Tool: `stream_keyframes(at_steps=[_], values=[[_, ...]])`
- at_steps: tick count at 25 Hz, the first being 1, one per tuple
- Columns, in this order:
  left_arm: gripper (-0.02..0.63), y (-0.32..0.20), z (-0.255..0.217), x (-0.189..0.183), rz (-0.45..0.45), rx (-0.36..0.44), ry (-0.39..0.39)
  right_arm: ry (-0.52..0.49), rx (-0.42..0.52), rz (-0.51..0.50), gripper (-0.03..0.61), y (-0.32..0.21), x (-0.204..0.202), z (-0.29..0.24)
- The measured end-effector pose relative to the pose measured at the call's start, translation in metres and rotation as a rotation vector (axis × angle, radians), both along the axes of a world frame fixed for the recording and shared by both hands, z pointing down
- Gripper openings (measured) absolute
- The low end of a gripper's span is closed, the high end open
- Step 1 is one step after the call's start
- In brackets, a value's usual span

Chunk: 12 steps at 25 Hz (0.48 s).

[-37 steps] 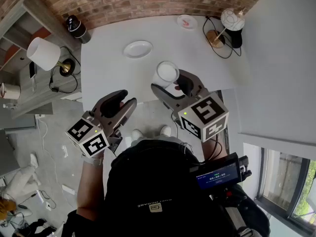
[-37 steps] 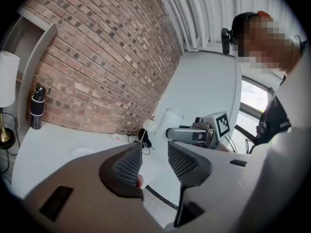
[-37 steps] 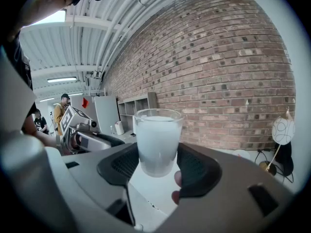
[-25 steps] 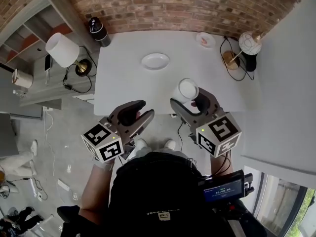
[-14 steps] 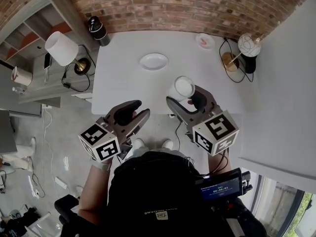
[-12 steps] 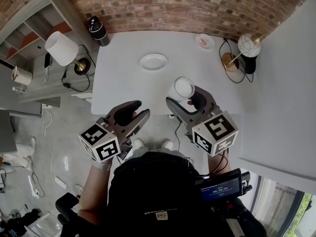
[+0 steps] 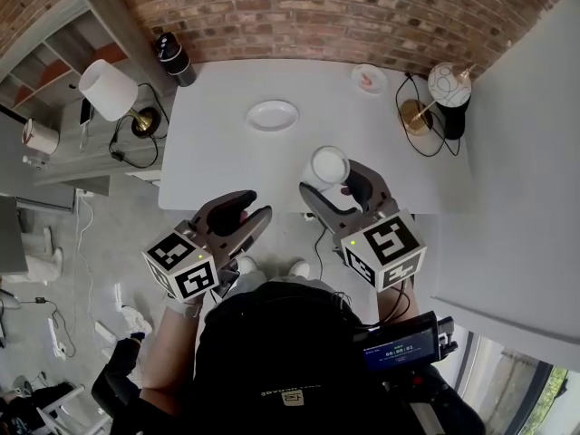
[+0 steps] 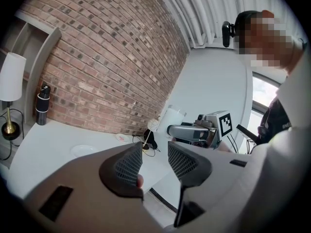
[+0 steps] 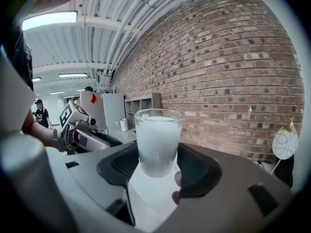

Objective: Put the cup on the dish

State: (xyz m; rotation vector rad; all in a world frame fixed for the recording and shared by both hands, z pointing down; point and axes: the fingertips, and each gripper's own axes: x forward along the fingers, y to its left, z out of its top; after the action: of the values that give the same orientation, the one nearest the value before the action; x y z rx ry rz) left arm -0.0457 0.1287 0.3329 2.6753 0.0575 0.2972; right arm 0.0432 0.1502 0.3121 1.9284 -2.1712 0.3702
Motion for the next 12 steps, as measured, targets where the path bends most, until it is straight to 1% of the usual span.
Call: stream_keyframes(at_steps=[6, 12], values=[[0.170, 0.015, 0.001, 0.016, -0.039, 0.029, -0.004, -0.004, 0.004, 0.004, 0.245, 0.021, 0.020, 0.005], [0.170, 0.031, 0.007, 0.027, -0.036, 0.037, -0.026, -0.036, 0.008, 0.016, 0.245, 0.039, 0.036, 0.012]])
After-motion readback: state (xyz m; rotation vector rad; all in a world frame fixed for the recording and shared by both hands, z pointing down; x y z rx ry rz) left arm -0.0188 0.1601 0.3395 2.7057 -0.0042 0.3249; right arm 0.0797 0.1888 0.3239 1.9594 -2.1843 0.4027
